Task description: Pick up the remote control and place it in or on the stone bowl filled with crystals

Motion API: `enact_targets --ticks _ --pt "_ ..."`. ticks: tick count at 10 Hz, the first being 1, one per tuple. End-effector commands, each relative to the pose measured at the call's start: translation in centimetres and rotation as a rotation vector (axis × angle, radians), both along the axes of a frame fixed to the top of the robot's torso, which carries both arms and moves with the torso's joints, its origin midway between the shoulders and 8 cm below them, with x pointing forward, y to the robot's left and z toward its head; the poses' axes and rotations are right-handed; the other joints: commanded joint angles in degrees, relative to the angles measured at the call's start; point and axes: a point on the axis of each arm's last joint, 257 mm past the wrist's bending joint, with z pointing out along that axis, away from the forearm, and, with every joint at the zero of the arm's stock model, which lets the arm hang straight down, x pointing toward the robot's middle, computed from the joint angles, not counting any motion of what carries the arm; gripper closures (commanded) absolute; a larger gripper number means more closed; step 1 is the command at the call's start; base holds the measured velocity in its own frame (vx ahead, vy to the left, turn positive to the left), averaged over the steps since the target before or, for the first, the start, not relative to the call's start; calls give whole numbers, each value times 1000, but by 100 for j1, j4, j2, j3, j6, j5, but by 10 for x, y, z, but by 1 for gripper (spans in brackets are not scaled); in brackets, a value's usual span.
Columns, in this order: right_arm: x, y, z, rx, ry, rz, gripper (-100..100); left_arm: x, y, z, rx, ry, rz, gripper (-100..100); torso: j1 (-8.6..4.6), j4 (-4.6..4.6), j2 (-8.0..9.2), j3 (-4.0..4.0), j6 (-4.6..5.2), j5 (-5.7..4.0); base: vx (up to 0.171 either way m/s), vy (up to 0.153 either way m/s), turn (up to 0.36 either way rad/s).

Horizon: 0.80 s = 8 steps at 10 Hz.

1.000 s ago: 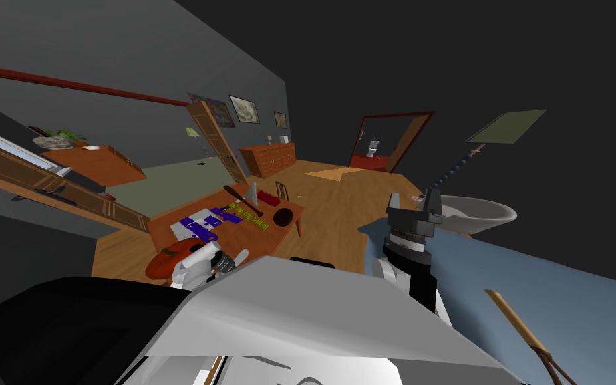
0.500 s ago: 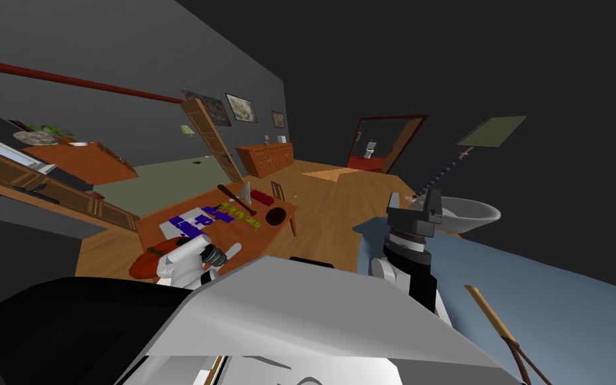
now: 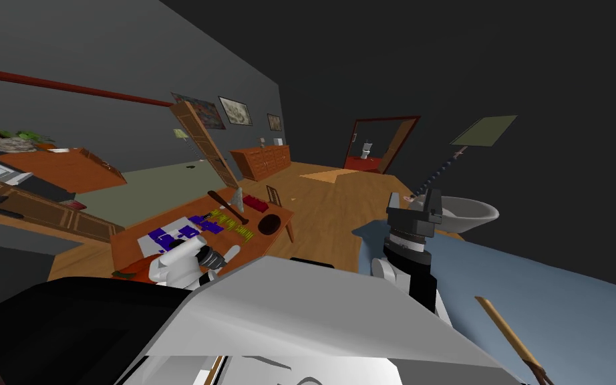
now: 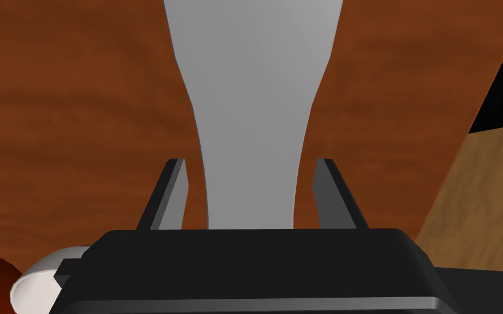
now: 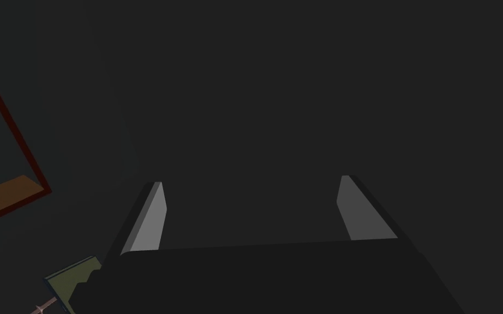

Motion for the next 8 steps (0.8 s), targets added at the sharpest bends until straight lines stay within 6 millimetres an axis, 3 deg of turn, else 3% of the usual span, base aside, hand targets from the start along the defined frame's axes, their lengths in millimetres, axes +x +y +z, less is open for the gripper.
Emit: enact_targets --ticks 1,4,8 --pt "0 0 0 0 0 0 0 -6 -8 -1 -29 13 16 100 0 0 0 0 0 0 114 19 -55" --pt "0 0 0 0 0 0 0 -15 -16 1 -63 26 43 100 10 0 14 7 -2 5 120 13 -52" --pt "0 0 0 0 0 0 0 -22 -14 18 -81 31 85 100 -20 1 5 3 -2 -6 138 -39 -59"
